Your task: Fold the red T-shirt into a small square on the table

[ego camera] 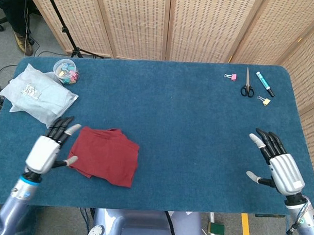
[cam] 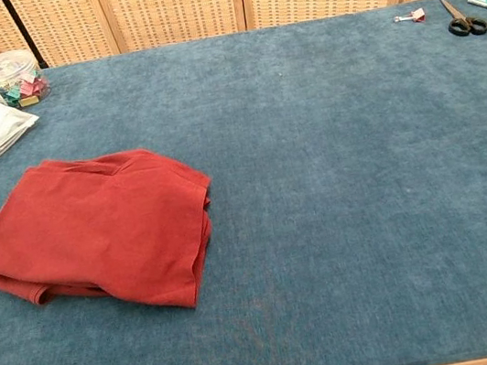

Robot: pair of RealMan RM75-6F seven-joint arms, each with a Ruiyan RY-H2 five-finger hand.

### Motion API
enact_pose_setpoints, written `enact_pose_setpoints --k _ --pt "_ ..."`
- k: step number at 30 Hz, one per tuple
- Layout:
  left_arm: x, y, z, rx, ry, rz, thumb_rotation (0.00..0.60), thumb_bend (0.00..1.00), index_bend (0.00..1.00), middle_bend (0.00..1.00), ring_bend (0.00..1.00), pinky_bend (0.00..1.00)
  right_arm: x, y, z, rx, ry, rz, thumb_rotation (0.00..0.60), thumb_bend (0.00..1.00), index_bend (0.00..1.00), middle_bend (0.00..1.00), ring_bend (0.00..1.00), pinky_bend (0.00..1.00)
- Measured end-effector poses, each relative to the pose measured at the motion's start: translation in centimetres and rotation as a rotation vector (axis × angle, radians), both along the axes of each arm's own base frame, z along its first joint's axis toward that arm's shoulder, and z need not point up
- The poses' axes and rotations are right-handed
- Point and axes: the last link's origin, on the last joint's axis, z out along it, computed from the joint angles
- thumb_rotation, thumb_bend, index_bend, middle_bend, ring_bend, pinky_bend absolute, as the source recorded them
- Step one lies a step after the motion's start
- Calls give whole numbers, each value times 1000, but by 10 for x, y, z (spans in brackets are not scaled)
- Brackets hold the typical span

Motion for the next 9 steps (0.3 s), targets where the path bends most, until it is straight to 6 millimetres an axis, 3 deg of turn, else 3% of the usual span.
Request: enact_pose_setpoints --k 9 --pt "-56 -45 63 129 45 376 600 0 0 0 0 0 -2 3 5 -106 24 -19 600 0 0 0 0 0"
